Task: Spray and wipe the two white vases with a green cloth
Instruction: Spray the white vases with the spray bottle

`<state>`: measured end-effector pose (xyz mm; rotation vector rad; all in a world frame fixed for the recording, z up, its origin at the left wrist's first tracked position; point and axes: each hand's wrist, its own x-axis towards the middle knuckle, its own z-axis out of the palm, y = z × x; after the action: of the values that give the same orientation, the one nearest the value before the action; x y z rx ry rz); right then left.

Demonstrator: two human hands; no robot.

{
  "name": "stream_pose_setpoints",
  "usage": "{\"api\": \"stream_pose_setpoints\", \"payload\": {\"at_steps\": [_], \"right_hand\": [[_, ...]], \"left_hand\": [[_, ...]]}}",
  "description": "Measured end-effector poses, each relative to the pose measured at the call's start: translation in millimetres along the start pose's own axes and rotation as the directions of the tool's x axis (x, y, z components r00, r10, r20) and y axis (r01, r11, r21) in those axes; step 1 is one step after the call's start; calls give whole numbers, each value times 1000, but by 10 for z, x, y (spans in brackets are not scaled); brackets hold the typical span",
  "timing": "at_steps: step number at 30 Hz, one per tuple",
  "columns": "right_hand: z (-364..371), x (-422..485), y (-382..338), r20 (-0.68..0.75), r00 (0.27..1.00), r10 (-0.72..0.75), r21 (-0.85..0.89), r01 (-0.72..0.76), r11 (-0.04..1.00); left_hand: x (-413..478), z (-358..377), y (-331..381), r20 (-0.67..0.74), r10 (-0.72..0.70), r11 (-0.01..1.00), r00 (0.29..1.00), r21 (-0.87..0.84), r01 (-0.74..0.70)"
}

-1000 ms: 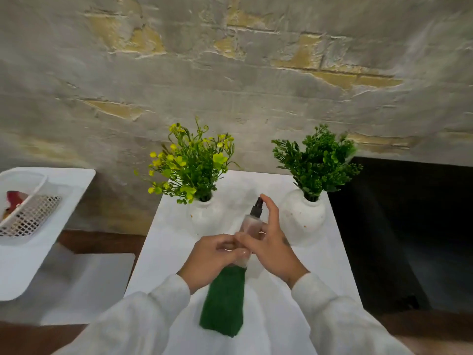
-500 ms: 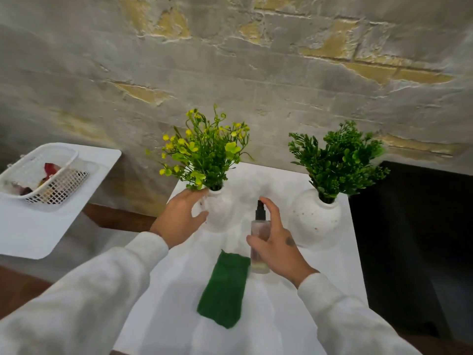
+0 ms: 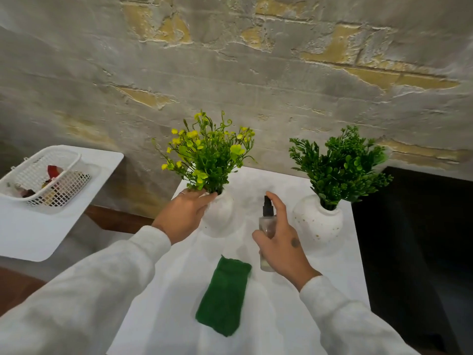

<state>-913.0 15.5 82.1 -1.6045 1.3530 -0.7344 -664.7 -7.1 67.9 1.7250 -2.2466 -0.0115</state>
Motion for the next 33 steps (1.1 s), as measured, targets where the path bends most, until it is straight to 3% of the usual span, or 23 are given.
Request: {"api": "stream_pose_setpoints", "payload": {"at_steps": [13, 33], "right_hand": [[38, -10, 63, 55, 996, 69, 83, -73, 994], [71, -13, 142, -83, 995, 51, 68, -46, 997]], "left_hand": [[148, -86, -44, -15, 152, 980, 988, 134, -148], [190, 5, -114, -43, -53, 993, 998, -111, 48]]}}
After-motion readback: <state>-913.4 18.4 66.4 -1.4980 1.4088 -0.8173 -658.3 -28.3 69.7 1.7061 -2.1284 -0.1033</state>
